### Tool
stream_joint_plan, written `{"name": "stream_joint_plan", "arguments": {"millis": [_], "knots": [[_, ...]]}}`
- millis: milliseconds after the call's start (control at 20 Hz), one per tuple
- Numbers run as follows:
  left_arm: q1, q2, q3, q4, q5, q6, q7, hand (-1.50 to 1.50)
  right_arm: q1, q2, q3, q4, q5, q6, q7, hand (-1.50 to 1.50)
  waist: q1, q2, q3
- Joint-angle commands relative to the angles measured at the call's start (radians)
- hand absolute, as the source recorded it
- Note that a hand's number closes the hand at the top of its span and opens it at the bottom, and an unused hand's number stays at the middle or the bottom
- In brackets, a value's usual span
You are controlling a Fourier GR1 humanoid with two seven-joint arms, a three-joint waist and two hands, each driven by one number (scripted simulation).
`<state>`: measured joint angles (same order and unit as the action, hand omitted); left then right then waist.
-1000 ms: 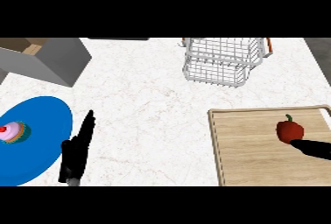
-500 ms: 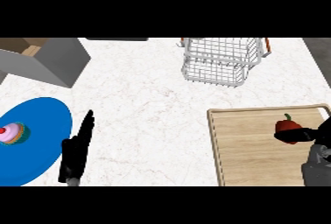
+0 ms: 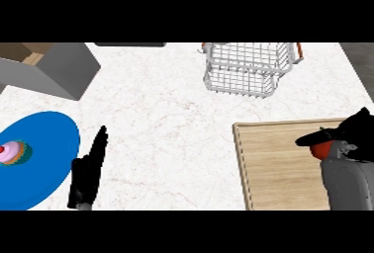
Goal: Pick the bell pepper from the tray and place it in the tiered basket
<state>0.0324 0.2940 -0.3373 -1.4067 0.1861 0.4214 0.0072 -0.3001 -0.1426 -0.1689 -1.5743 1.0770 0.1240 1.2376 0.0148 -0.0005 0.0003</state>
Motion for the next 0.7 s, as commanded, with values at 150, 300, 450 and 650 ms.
{"name": "stream_joint_plan", "arguments": {"millis": [150,300,450,650], "knots": [[0.04,0.0,0.012,0.012,0.014,-0.027,-0.02,0.0,-0.104,0.038,-0.1,0.118,0.011,0.151,0.204,-1.5,-0.002,0.002,-0.001],[0.042,-0.01,0.013,0.024,-0.004,-0.014,-0.037,0.0,-0.125,0.063,-0.123,0.109,0.024,0.187,0.211,-1.5,-0.007,0.0,-0.002],[-0.012,0.027,0.056,0.016,0.022,-0.053,0.003,0.0,-0.126,0.101,-0.152,0.152,0.049,0.137,0.18,-1.5,-0.008,0.002,-0.001],[0.03,-0.023,0.03,0.045,-0.01,-0.022,-0.044,0.0,-0.164,0.102,-0.204,0.201,0.061,0.14,0.165,-1.5,-0.006,0.002,-0.001]]}}
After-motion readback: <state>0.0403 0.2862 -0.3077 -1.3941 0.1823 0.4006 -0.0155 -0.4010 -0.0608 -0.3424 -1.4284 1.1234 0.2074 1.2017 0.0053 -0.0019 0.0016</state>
